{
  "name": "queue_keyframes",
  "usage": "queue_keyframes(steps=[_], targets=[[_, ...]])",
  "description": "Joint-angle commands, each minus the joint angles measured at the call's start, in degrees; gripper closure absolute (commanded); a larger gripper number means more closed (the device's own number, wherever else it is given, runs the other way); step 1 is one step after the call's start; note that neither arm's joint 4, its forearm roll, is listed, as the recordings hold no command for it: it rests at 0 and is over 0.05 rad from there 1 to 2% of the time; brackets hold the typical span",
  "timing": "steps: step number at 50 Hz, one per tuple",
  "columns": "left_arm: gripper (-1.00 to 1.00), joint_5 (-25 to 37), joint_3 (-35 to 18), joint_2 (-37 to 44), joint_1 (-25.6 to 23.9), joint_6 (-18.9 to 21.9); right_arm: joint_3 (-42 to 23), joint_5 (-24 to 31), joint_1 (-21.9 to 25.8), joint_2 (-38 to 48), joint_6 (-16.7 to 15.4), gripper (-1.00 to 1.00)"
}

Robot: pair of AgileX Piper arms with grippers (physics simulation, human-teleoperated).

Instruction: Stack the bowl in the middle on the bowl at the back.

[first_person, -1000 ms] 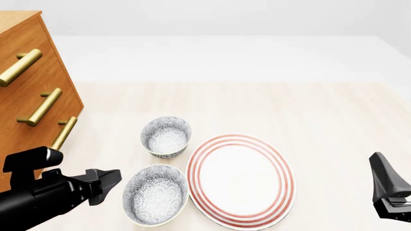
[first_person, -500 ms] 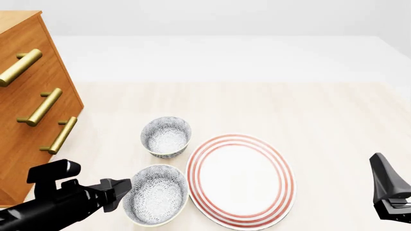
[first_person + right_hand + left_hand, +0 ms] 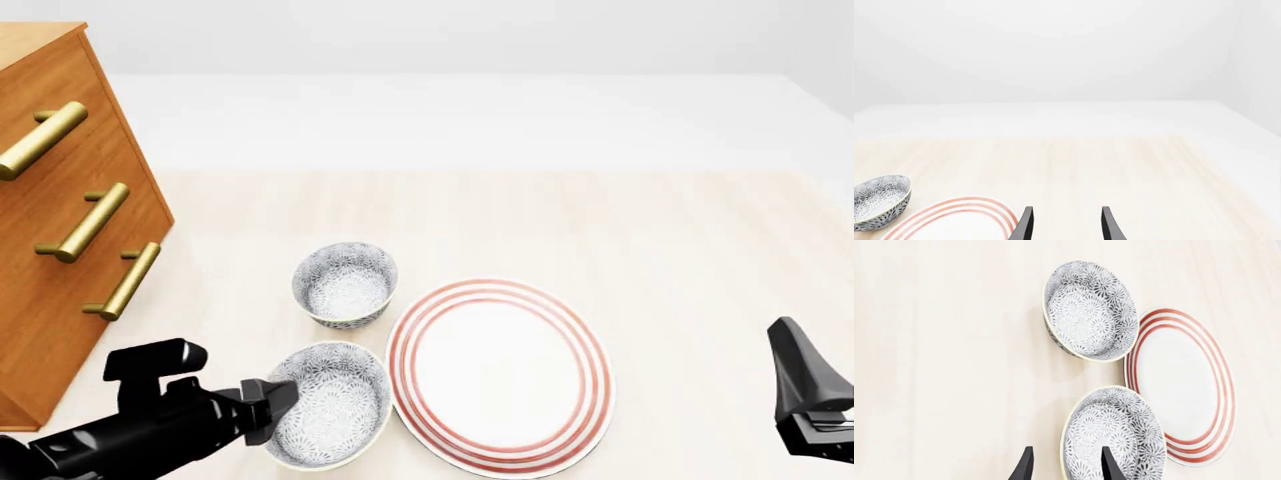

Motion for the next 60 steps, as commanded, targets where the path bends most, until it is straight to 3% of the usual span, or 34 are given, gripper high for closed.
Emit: queue_keyframes(steps=[1,13,14,34,52,60], targets=[[-1.00,-4.0,-0.3,5.3,-1.8,0.5,0.0,-0.4,0.0,0.5,0.0,-1.00],[-1.00,-4.5,-0.7,6.4,-3.2,1.1,0.0,-0.5,0.0,0.6,0.0,-1.00],[1.00,-4.1,-0.7,6.2,-2.8,1.3,0.0,-0.5,0.0,0.6,0.0,-1.00],[1.00,4.0,-1.7,-2.5,-2.7,2.2,0.0,-0.3,0.0,0.4,-0.1,-1.00],[1.00,31.6,-11.5,-23.5,-1.9,5.8,0.0,0.4,0.2,-0.4,-0.6,-1.00],[1.00,44.4,-19.7,-29.3,-5.7,6.8,0.0,0.6,0.3,-0.7,-0.8,-1.00]])
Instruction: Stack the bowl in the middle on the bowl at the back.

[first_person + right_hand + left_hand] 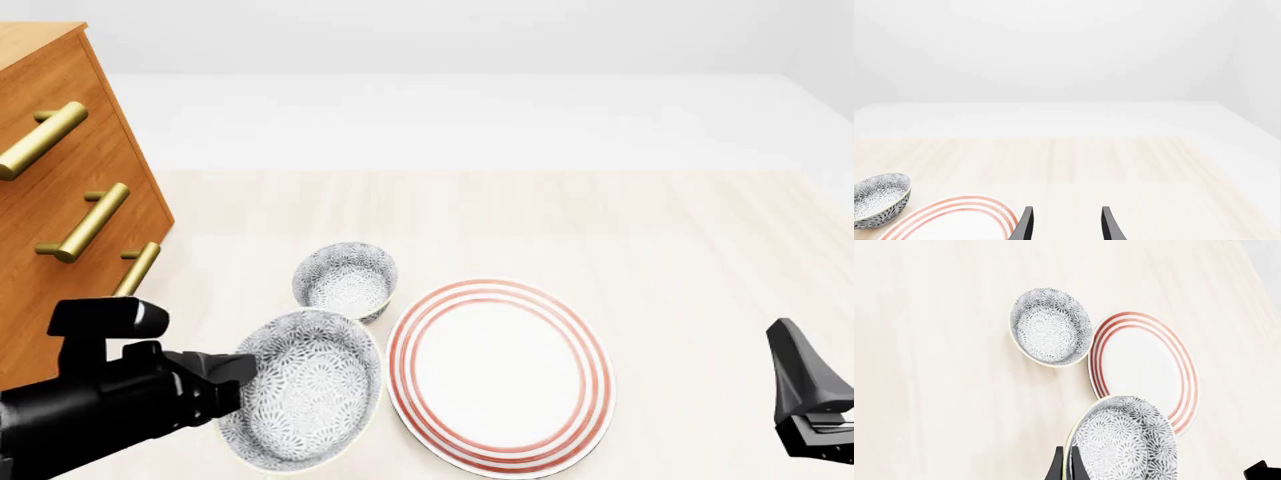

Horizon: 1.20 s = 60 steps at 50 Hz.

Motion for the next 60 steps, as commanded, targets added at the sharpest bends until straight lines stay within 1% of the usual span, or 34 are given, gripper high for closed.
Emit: queue_keyframes(steps=[1,2,3,4,5,10,13,15,19,23,31,35,42,43,47,53,56,57,60], targets=[[1.00,16.1,-9.5,-8.9,-3.6,1.6,0.0,0.2,0.1,-0.3,-0.3,-1.00],[1.00,17.5,-10.7,-9.2,-4.3,1.6,0.0,0.2,0.1,-0.3,-0.4,-1.00],[1.00,17.5,-10.7,-9.2,-4.3,1.6,0.0,0.2,0.1,-0.3,-0.4,-1.00],[1.00,18.2,-11.5,-9.1,-5.1,2.1,0.0,0.2,0.2,-0.3,-0.4,-1.00],[1.00,19.4,-12.3,-9.5,-6.4,1.7,0.0,0.1,0.1,-0.2,-0.3,-1.00],[1.00,23.4,-14.9,-10.5,-7.4,2.3,0.0,-0.3,0.2,0.2,-0.4,-1.00],[1.00,25.5,-16.7,-11.0,-9.8,2.1,0.0,-0.4,0.2,0.3,-0.5,-1.00],[1.00,26.5,-17.3,-11.3,-10.1,2.4,0.0,-0.5,0.2,0.4,-0.5,-1.00],[1.00,28.8,-18.8,-11.8,-12.4,2.3,0.0,-0.4,0.2,0.3,-0.6,-1.00],[1.00,30.5,-19.7,-12.4,-13.4,2.1,0.0,-0.3,0.3,0.2,-0.7,-1.00],[1.00,34.2,-21.8,-13.3,-14.3,3.2,0.0,0.2,0.3,-0.4,-0.8,-1.00],[1.00,35.5,-21.8,-13.6,-14.8,3.9,-0.1,0.3,0.3,-0.5,-0.9,-1.00],[1.00,36.4,-20.7,-13.9,-17.3,3.4,-0.1,0.5,0.3,-0.7,-0.9,-1.00],[1.00,36.7,-20.6,-14.0,-17.4,3.8,-0.1,0.5,0.3,-0.7,-0.9,-1.00],[1.00,37.3,-20.1,-14.7,-17.6,3.5,-0.1,0.5,0.3,-0.8,-1.0,-1.00],[1.00,36.9,-18.7,-14.6,-18.7,3.8,-0.1,0.5,0.3,-0.8,-1.0,-1.00],[1.00,35.7,-18.3,-13.4,-20.4,3.3,-0.1,0.5,0.3,-0.8,-1.1,-1.00],[1.00,35.2,-18.3,-12.5,-21.2,3.8,-0.1,0.5,0.4,-0.8,-1.0,-1.00],[1.00,34.7,-18.0,-12.2,-21.6,3.6,-0.1,0.5,0.4,-0.9,-1.1,-1.00]])
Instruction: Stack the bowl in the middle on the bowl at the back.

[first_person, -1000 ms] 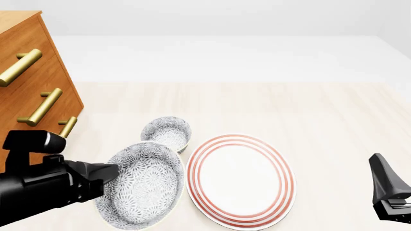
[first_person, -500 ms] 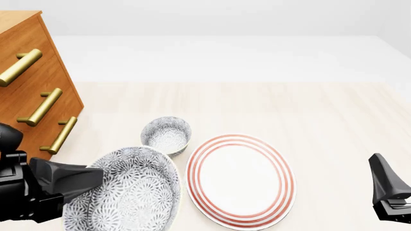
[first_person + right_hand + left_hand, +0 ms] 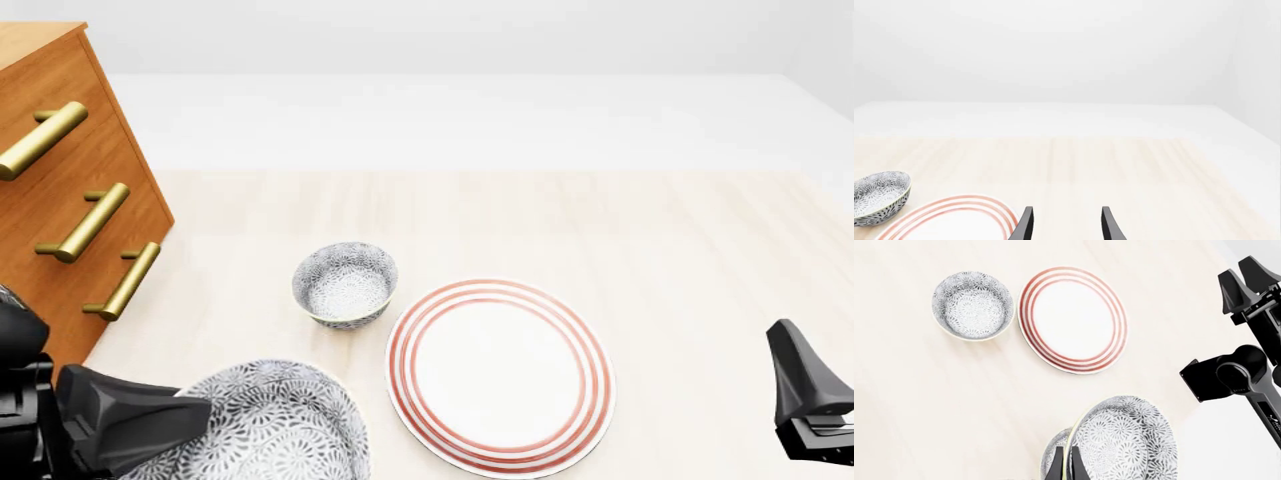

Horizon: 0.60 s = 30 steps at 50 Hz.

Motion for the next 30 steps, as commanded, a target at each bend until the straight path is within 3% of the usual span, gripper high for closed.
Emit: queue_keyframes(steps=[1,30], targets=[[1.00,-1.4,0.9,1.9,-3.4,0.9,0.0,0.1,0.0,-0.1,-0.1,-1.00],[1.00,-2.7,9.3,1.2,-3.3,3.0,-0.1,0.2,0.0,-0.1,0.1,-1.00]])
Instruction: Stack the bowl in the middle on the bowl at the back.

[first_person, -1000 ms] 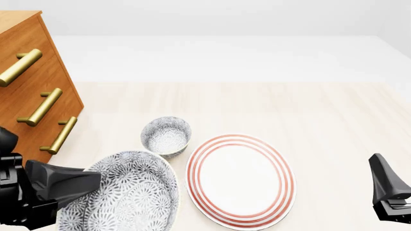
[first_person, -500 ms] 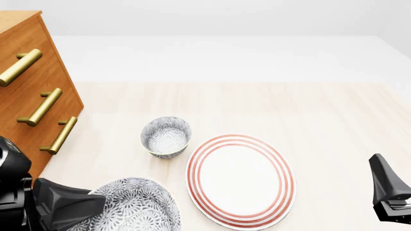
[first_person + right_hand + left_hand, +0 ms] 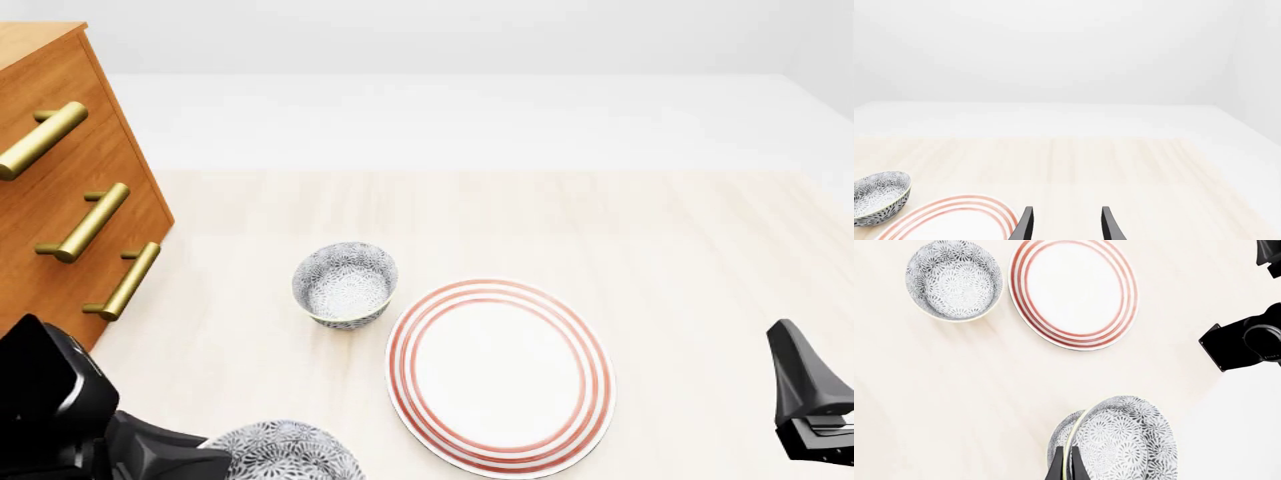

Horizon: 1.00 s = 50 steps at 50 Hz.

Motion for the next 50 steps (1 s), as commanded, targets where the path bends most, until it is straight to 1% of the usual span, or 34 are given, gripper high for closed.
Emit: queue_keyframes(steps=[1,13,15,16,17,39,45,47,48,50], targets=[[1.00,-1.0,2.9,-0.2,-0.1,0.6,0.0,0.0,0.0,0.0,0.1,-1.00],[1.00,-1.9,5.1,-0.7,1.1,0.7,0.0,0.1,0.0,0.0,0.2,-1.00],[1.00,-2.4,5.4,-0.3,0.5,0.0,0.0,0.1,0.0,0.0,0.2,-1.00],[1.00,-2.1,5.7,-0.7,1.1,0.5,0.0,0.1,0.0,0.0,0.2,-1.00],[-1.00,-2.0,5.7,-0.8,1.3,0.6,0.0,0.1,0.0,0.0,0.2,-1.00],[-1.00,-0.9,5.2,-1.6,1.9,0.7,0.0,0.0,0.1,0.1,0.2,-1.00],[-1.00,1.3,2.9,-2.7,2.6,1.1,0.0,0.0,0.1,0.1,0.1,-1.00],[-1.00,2.9,0.5,-3.3,3.6,2.2,0.0,0.0,0.1,0.1,0.1,-1.00],[-1.00,3.0,0.5,-3.3,3.6,2.2,0.0,0.0,0.1,0.1,0.1,-1.00],[-1.00,4.8,-2.0,-4.0,4.4,3.0,0.0,0.0,0.1,0.1,0.1,-1.00]])
